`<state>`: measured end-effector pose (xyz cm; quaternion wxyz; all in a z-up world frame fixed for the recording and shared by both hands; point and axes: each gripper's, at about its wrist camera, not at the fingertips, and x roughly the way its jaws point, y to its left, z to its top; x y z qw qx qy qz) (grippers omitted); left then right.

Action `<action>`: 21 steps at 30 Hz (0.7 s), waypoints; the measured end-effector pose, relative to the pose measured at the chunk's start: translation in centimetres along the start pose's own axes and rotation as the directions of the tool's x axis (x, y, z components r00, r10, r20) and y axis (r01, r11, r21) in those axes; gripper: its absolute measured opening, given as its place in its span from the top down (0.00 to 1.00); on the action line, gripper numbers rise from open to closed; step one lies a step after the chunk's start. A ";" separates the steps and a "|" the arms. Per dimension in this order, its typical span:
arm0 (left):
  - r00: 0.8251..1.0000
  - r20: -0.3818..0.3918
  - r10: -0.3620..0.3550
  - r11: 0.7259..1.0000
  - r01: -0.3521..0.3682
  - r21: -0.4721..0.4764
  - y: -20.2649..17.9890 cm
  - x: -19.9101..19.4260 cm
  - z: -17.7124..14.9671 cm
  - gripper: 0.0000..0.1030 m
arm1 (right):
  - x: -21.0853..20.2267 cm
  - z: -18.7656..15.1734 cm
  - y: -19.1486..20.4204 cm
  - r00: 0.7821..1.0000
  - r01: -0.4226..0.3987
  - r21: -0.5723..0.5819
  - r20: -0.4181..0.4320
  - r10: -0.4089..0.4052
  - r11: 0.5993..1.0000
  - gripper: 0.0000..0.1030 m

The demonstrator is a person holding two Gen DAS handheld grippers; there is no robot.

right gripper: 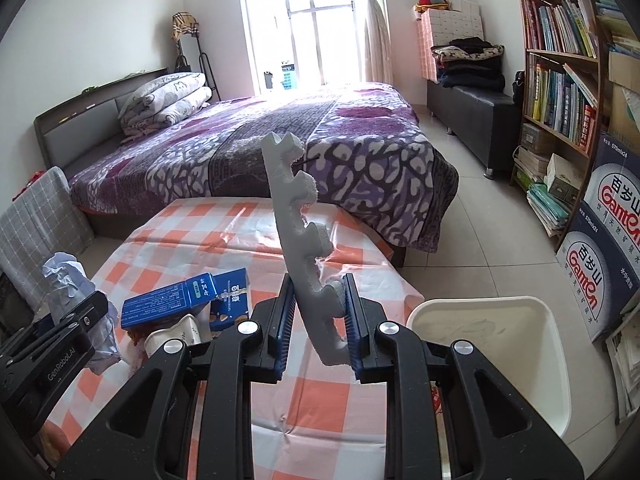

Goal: Collect trash
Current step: 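Carry foam strip with right while left carries plastic bag bundle to white bin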

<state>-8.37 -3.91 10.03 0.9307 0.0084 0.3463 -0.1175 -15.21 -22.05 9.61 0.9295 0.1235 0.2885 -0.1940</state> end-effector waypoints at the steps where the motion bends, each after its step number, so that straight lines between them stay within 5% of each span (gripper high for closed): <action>1: 1.000 0.000 -0.004 1.000 0.004 0.005 -0.3 0.0 0.0 0.58 | 0.0 0.0 -0.4 1.000 0.008 0.006 -0.001 -0.008 1.000 0.78; 21: 0.997 -0.022 -0.073 0.992 0.075 0.097 -6.0 0.0 -1.5 0.58 | -0.3 -0.2 -8.6 0.984 0.179 0.165 -0.049 -0.173 0.970 0.78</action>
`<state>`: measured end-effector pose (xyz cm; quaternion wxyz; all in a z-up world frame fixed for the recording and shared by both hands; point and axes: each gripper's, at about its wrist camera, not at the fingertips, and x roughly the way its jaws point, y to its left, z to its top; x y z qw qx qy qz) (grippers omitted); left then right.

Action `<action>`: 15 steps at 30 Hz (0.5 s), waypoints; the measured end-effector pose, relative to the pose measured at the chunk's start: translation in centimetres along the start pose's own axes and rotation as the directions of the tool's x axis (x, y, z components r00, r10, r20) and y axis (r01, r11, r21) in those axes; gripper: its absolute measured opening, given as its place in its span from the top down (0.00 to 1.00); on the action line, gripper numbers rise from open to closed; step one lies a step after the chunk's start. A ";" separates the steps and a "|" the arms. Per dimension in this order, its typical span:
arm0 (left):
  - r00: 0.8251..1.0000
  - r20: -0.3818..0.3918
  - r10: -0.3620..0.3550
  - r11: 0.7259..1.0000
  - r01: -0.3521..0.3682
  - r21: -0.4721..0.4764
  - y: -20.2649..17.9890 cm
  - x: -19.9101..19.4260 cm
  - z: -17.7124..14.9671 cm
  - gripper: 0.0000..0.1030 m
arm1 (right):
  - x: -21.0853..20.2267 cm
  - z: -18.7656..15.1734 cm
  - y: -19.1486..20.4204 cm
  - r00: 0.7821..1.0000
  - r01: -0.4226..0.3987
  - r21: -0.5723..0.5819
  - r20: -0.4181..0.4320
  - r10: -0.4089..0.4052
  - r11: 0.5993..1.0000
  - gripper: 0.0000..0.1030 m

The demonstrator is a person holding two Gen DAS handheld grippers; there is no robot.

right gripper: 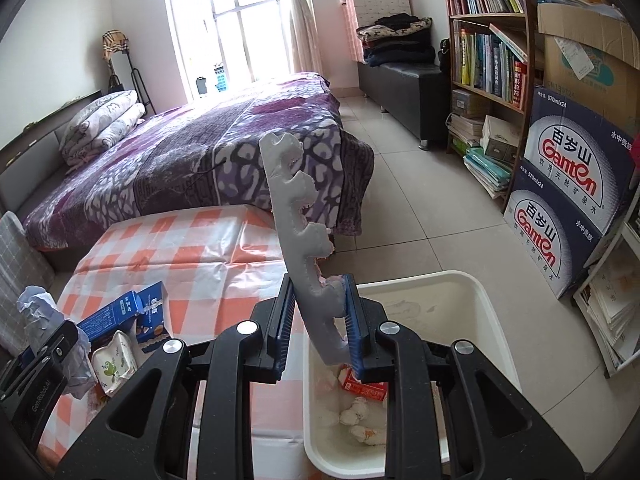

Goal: Collect trash
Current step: 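Carry foam strip with right while left carries plastic bag bundle to white bin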

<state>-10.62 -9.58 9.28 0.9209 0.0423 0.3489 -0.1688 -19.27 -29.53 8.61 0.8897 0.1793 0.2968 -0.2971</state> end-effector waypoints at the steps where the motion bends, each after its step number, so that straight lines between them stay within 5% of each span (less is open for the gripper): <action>1: 1.000 -0.001 -0.003 1.000 0.003 0.005 -0.3 0.0 -0.1 0.58 | 0.1 0.0 -0.4 1.000 0.010 0.010 -0.003 -0.010 1.000 0.78; 15: 0.998 -0.012 -0.067 0.994 0.067 0.091 -4.9 -0.1 -0.8 0.58 | 0.3 0.0 -6.7 0.988 0.149 0.130 -0.059 -0.143 0.980 0.72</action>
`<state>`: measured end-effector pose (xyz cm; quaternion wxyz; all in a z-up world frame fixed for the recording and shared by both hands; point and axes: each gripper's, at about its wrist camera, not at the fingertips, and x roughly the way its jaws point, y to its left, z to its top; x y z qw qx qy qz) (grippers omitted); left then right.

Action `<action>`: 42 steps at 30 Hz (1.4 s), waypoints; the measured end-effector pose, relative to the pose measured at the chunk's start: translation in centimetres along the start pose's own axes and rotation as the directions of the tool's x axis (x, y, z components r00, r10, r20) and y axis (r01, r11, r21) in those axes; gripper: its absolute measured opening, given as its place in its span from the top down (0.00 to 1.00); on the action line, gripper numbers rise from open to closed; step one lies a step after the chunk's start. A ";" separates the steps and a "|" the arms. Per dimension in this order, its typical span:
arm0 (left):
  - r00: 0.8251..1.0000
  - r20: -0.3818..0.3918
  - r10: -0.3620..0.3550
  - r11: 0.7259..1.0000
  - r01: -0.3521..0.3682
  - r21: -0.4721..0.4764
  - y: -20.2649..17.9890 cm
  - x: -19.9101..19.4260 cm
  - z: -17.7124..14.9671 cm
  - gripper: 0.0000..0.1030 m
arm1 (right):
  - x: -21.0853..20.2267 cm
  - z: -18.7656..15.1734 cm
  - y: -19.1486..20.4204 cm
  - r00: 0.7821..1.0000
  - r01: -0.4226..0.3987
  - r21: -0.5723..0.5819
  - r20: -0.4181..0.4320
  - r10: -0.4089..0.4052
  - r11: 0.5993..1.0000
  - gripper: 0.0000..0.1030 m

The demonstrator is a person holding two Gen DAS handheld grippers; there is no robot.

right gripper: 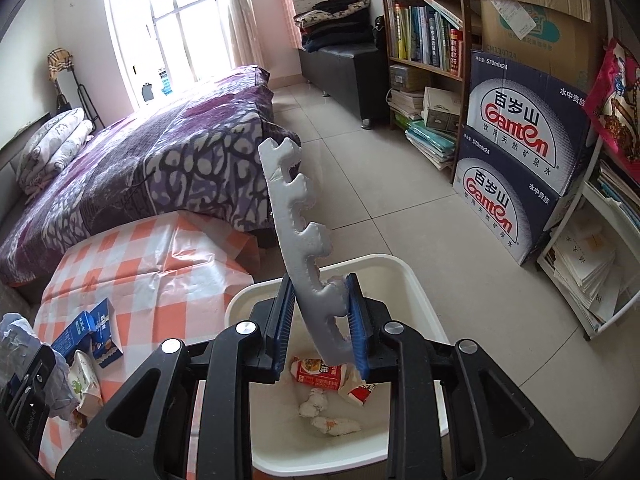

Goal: Collect trash
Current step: 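Carry foam strip with right while left carries plastic bag bundle to white bin, then open right gripper to drop foam strip while left releases plastic bag into bin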

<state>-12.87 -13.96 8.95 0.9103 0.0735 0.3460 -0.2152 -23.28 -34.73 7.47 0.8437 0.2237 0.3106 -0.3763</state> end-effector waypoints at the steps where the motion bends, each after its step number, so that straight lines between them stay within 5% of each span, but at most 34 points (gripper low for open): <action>1: 1.000 -0.001 -0.006 1.000 0.006 0.008 -0.5 0.1 0.0 0.58 | 0.1 0.0 -0.5 1.000 0.007 0.012 -0.006 -0.007 1.000 0.69; 3: 1.000 -0.007 -0.021 0.999 0.021 0.025 -1.5 0.3 -0.1 0.58 | 0.2 0.1 -1.7 1.000 0.027 0.042 -0.012 -0.026 0.999 0.50; 12: 0.996 -0.024 -0.086 0.993 0.087 0.080 -6.5 0.8 0.1 0.58 | -0.2 0.7 -5.7 0.996 0.091 0.128 -0.003 -0.092 0.988 0.34; 42: 0.955 -0.051 -0.291 0.940 0.295 0.174 -19.2 -0.1 2.6 0.51 | -1.8 1.8 -15.6 0.976 0.206 0.385 -0.018 -0.216 0.900 0.21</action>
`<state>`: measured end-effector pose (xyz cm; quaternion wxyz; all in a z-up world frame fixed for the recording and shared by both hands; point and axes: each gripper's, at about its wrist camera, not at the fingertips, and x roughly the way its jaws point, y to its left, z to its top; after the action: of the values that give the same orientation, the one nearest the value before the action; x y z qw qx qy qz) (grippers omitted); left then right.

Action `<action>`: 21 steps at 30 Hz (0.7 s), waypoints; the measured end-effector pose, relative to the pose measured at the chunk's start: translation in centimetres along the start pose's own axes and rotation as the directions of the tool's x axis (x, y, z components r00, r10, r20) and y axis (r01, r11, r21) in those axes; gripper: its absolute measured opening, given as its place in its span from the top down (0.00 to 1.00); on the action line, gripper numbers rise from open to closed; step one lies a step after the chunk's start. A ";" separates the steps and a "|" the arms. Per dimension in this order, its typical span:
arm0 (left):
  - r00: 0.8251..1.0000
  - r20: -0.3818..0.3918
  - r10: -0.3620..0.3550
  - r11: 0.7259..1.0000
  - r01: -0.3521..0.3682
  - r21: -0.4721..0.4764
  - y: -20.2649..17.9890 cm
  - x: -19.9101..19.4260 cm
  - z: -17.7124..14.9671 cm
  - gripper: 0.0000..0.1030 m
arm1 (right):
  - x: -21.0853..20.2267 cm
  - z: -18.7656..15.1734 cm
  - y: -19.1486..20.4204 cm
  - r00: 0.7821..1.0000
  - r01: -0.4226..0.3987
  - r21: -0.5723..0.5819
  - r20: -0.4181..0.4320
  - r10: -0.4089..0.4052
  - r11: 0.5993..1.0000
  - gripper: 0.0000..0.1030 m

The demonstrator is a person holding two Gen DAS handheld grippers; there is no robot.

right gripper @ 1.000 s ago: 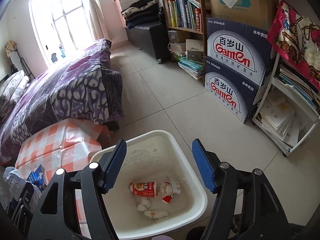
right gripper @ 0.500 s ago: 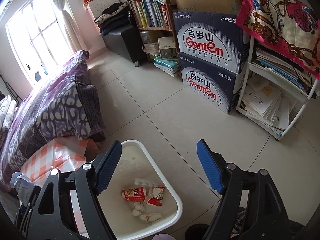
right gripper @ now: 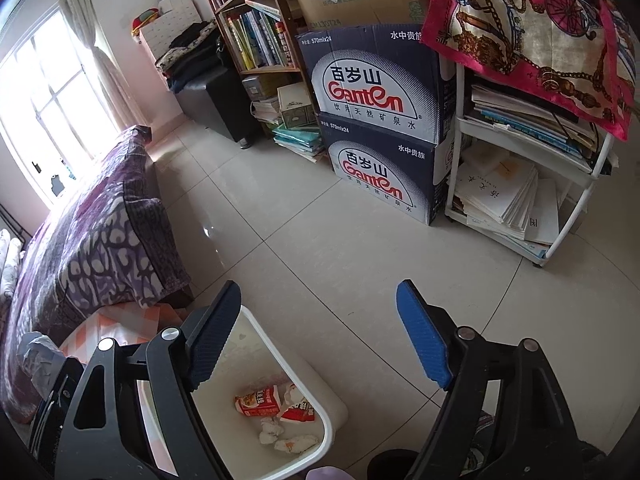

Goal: Collect trash
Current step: 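Open right gripper to drop foam strip while left releases plastic bag into bin, then grasp pink fuzzy strip on the table with left gripper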

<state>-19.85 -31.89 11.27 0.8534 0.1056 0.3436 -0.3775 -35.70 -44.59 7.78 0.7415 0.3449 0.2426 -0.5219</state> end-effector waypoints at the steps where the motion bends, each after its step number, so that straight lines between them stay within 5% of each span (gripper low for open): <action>1: 1.000 0.000 -0.009 1.000 0.009 0.002 -0.2 0.0 0.2 0.46 | -0.1 0.1 -0.2 1.000 0.005 0.008 0.010 -0.005 1.000 0.20; 4: 1.000 0.022 -0.015 1.000 0.015 -0.001 -0.5 -0.2 0.4 0.28 | -0.4 0.2 -0.7 1.000 0.011 0.030 0.029 -0.012 0.999 0.15; 21: 0.998 0.019 0.063 0.998 -0.063 -0.003 2.1 -0.6 -0.7 0.15 | 0.0 -0.7 0.7 1.000 -0.007 0.042 -0.006 0.007 0.999 0.07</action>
<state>-19.00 -29.85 10.97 0.8684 0.1116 0.3322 -0.3509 -35.07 -43.84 7.52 0.7353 0.3629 0.2324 -0.5231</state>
